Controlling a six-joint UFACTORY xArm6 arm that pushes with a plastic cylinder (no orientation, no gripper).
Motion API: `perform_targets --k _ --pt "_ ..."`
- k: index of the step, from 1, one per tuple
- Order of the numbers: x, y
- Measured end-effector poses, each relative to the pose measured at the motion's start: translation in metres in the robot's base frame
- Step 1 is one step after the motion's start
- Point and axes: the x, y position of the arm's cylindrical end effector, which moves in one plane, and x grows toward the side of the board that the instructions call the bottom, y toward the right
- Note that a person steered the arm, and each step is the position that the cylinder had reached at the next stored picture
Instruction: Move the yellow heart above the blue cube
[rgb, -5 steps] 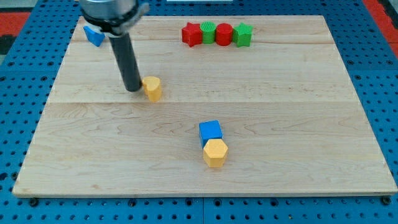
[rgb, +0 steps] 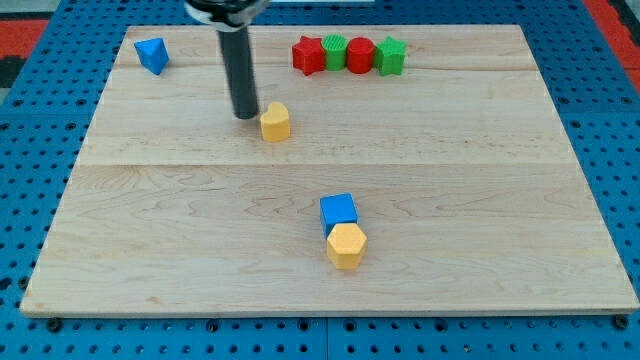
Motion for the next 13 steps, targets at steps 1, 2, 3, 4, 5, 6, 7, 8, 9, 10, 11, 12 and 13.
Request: perform_targets --k 1,2,3,4,5,6,7,8,9,10,11,12,13 --pt "-0.024 -0.027" --pt "-0.023 0.01" --pt "0.009 0.061" --pt "0.056 0.079" --pt "0.066 0.08" --pt "0.042 0.069" --pt "0.055 0.041" --pt "0.084 0.041" --pt "0.096 0.066" --pt "0.107 0.087" --pt "0.095 0.093" --pt "0.06 0.094" --pt "0.053 0.108"
